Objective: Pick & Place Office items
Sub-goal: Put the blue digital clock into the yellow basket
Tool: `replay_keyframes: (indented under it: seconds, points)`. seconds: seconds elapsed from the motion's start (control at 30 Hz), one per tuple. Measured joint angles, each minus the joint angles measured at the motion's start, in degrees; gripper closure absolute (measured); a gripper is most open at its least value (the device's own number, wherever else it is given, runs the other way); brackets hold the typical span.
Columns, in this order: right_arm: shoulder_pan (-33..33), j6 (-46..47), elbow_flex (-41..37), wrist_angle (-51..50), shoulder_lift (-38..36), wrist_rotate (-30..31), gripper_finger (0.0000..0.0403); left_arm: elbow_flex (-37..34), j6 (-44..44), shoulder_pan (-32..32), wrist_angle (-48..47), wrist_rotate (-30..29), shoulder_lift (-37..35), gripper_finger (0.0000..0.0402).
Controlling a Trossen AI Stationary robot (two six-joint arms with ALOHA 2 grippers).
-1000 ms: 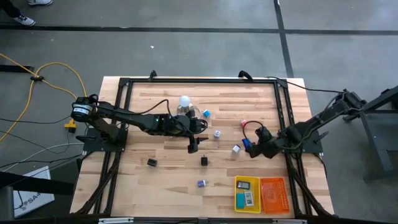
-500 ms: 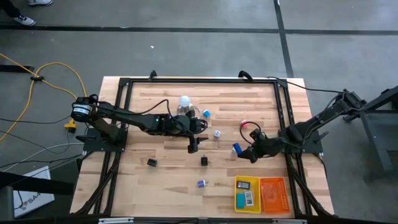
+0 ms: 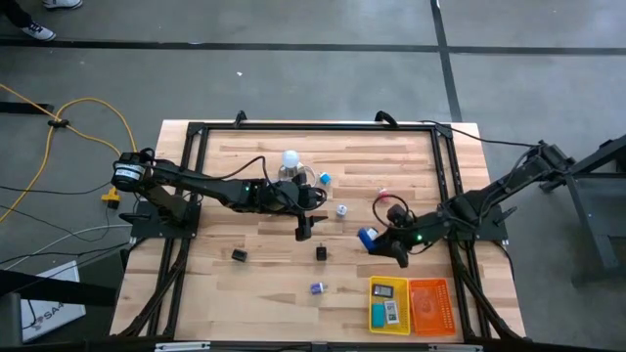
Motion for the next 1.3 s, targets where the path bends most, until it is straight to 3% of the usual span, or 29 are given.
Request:
replay_keyframes:
  seconds: [0.23,0.67,1.0,1.3]
  points:
    - [0.04,-7.15,8.44,-10.73,5.12,-4.68,0.0261,0.0,-0.01,0.0,0.0,0.01,0.0,0.0163]
    - [6.62,-7.01,15.14,-17.75,14.94,-11.66,0.0261,0.0,0.01,0.0,0.0,0.01,0.0,0.0163]
    - [14.91,1.88,15.15,-25.72,19.22,-8.11,0.0261,0.0,0.0,-0.02,0.0,0.01,0.0,0.0163]
    - [18.99,5.13,15.14,-26.48,25.36,-6.65,0.0261,0.0,0.01,-0.02,0.39,-0.01,0.0,0.0163]
